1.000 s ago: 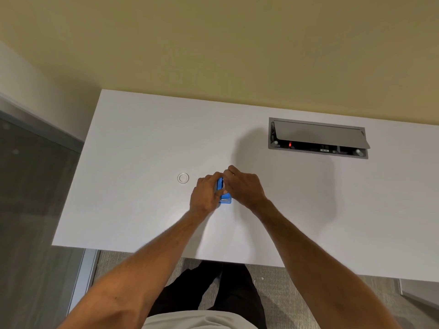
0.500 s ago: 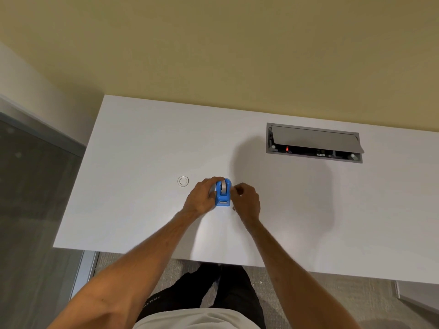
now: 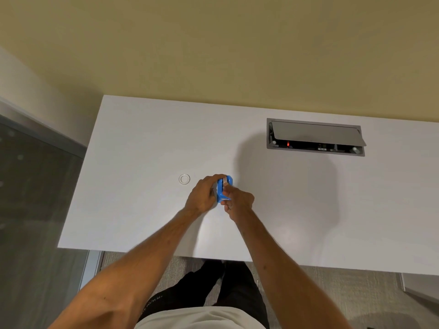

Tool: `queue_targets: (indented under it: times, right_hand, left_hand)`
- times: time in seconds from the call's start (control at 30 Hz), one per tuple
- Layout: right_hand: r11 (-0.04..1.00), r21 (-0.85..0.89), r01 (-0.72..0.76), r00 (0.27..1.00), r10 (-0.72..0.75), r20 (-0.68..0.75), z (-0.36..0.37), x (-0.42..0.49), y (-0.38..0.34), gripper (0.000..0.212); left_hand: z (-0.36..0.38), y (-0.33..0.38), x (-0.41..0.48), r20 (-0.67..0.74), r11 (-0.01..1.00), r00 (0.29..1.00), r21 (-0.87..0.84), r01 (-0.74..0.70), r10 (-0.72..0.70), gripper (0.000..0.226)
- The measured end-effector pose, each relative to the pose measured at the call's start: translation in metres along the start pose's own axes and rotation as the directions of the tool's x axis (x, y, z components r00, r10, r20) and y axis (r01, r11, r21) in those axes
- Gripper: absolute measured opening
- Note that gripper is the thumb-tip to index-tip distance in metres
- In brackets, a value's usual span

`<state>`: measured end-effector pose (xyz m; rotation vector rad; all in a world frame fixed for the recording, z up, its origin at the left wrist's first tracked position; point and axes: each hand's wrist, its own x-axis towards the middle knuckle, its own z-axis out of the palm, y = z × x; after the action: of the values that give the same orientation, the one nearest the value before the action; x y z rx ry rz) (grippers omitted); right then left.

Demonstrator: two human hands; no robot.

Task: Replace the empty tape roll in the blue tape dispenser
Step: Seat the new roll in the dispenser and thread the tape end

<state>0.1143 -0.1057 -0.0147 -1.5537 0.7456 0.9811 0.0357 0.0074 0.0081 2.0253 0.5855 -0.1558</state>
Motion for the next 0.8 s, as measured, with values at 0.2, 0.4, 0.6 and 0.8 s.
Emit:
queue_targets:
  times: [0.2, 0.4, 0.6, 0.8]
  right_hand:
    - [0.996, 0.084, -0.030, 0.999, 0.032, -0.016, 0.002, -0.001, -0.002, 0.040]
    - [0.996, 0.086, -0.027, 0.999, 0.029, -0.023, 0.004, -0.002, -0.003, 0.038]
    - [0.995, 0.098, -0.020, 0.998, 0.025, -0.053, 0.008, -0.001, 0.000, 0.025]
    - [0.998, 0.052, 0.035, 0.998, -0.032, -0.062, 0.006, 0.004, 0.009, 0.015]
  left_hand:
    - [0.001, 0.000, -0.002, 0.030, 1.000, 0.999, 0.014, 0.019, -0.020, 0.086]
    - [0.002, 0.001, -0.004, 0.014, 1.000, 1.000, 0.002, 0.025, -0.025, 0.087]
    - [0.013, -0.028, 0.004, 0.066, 0.995, 0.997, 0.095, 0.029, -0.035, 0.080]
    - [0.022, -0.034, 0.006, -0.023, 0.965, 1.000, 0.264, 0.001, 0.006, 0.086]
